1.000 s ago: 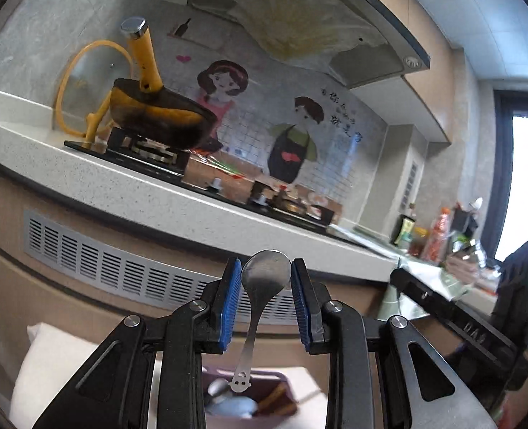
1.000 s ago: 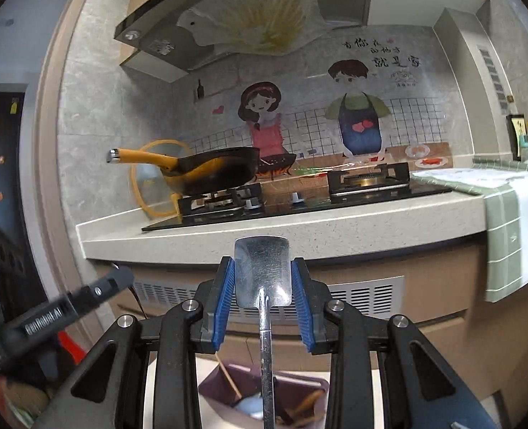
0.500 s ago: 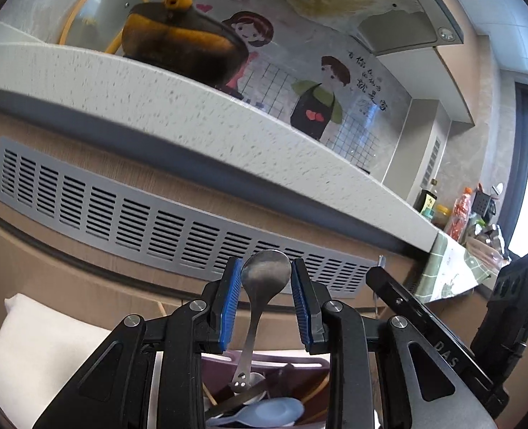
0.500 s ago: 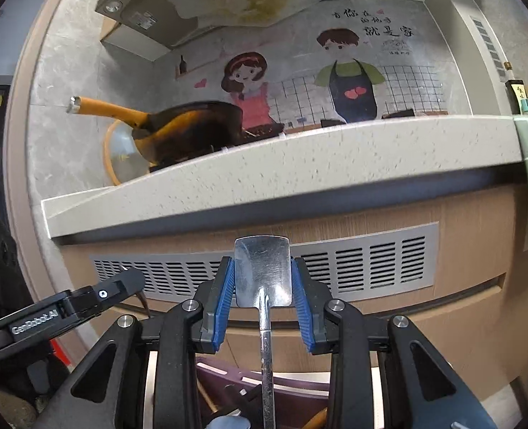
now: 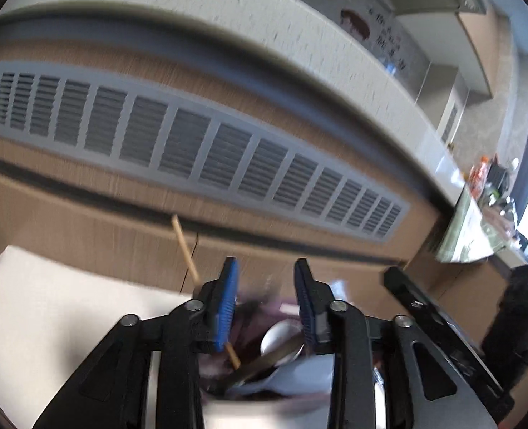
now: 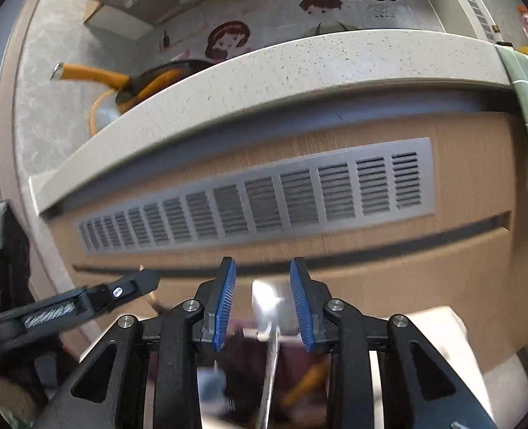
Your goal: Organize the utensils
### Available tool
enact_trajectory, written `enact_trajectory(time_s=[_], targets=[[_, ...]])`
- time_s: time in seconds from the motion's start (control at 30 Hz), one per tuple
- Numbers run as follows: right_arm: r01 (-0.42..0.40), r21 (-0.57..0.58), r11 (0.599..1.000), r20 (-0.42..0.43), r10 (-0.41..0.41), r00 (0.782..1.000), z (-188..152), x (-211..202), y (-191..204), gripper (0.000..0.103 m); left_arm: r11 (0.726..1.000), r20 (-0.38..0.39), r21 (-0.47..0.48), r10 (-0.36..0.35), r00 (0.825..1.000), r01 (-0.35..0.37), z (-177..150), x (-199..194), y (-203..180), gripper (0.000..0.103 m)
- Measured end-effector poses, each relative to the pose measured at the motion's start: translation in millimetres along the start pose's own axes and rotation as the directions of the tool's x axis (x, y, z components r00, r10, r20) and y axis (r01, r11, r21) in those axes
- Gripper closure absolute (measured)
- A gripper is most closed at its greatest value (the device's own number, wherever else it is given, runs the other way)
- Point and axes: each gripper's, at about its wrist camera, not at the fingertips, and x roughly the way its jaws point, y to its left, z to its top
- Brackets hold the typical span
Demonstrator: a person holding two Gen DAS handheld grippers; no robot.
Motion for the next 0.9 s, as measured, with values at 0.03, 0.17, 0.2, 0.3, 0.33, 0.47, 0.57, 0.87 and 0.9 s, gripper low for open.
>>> enact_trajectory(time_s=[0.03, 0.17, 0.2, 0.3, 0.33, 0.47, 0.57, 0.87, 0.9], targets=[[0.010, -0.019, 1.000, -0.003, -0.011, 1.000, -3.0, -9.2, 1.8, 0.073, 1.000, -0.008, 0.002, 0.018, 1.000, -0.018, -4.0, -4.2, -1.0, 0.060], [0.032, -0.043, 0.999, 0.014, -0.032, 0.999, -7.3, -54.9, 2.4, 0.072, 0.997, 0.008, 0.025, 0.078, 0.997, -0.079, -18.4, -39.0, -12.2, 0.060], [0.029, -0.036, 0.999, 0.025, -0.028, 0.999, -6.9, -66.6, 0.8, 0.072, 0.995, 0.022, 0.035, 0.089, 0.996, -0.089, -22.2, -51.0, -16.7, 0.060], [0.024, -0.029, 0.999, 0.090, -0.021, 0.996, -2.7, -94.1, -1.4, 0.070, 0.991, 0.046, 0.051, 0.124, 0.991, -0.127, -29.3, -78.3, -27.6, 0.059], [0.028, -0.025, 0.999, 0.094, -0.025, 0.995, 0.0, -98.4, -2.7, 0.070, 0.991, 0.038, 0.048, 0.126, 0.991, -0.127, -29.3, -85.2, -29.7, 0.059], [-0.027, 0.005, 1.000, 0.045, 0.027, 0.999, 17.6, -109.3, -6.2, 0.070, 0.989, 0.015, 0.065, 0.132, 0.991, -0.133, -26.8, -107.6, -36.5, 0.059], [-0.049, -0.087, 0.995, -0.060, 0.044, 0.997, 20.7, -108.1, 3.0, 0.070, 0.983, 0.006, 0.101, 0.156, 0.988, -0.156, -27.9, -115.1, -39.0, 0.059], [-0.107, -0.153, 0.982, -0.384, 0.041, 0.923, -47.9, -67.8, 2.0, 0.070, 0.988, -0.128, 0.087, 0.135, 0.983, -0.124, -54.2, -95.1, -25.1, 0.059], [-0.130, -0.159, 0.979, -0.411, 0.054, 0.910, -55.3, -62.9, 4.4, 0.070, 0.988, -0.140, 0.079, 0.140, 0.980, -0.130, -56.6, -94.1, -21.0, 0.059]])
